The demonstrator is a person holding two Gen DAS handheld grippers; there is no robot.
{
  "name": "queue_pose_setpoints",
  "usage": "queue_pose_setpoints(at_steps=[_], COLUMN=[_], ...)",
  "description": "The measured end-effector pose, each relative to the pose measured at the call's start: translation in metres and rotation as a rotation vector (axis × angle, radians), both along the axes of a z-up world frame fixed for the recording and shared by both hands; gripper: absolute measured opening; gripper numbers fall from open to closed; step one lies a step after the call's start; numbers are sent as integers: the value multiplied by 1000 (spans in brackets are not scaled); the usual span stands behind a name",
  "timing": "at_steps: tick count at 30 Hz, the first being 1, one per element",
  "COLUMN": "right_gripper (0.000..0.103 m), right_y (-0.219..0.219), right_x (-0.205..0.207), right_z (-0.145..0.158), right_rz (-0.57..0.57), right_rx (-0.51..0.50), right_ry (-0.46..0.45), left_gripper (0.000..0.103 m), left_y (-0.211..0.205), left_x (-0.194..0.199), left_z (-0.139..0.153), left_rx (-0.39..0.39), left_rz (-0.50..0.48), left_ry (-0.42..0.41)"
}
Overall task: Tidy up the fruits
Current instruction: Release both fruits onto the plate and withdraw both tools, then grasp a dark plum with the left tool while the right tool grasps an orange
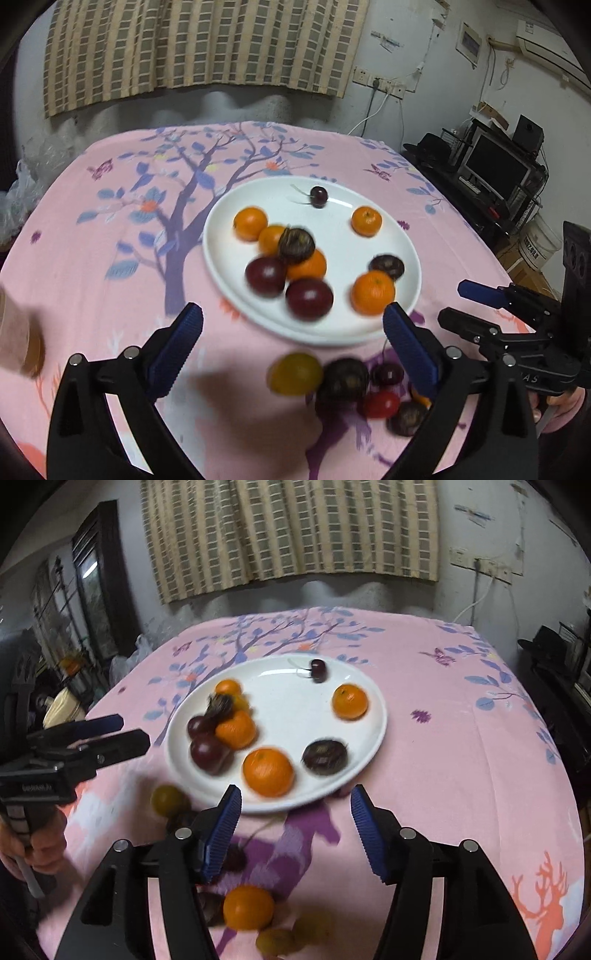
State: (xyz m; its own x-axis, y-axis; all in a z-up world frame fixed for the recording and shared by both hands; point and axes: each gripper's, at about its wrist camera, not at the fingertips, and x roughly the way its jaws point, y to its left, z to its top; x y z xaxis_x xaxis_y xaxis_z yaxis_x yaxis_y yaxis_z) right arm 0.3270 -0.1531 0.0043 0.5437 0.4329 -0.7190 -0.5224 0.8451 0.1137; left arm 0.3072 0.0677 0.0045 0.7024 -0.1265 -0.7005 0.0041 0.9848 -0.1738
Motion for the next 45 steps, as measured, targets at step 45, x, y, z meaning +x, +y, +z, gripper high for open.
queue_pose_setpoints(at_steps=[45], right_gripper=[36], right_y=[-15], right_x=[-28], right_z=[-14], right_rz=[49], right_rx=[36], right_ry=[90], left_gripper=[70], left_y=[-83], left_x=[-65], left_z=[-51], left_rx=[48], left_rz=[-367], left_ry=[100])
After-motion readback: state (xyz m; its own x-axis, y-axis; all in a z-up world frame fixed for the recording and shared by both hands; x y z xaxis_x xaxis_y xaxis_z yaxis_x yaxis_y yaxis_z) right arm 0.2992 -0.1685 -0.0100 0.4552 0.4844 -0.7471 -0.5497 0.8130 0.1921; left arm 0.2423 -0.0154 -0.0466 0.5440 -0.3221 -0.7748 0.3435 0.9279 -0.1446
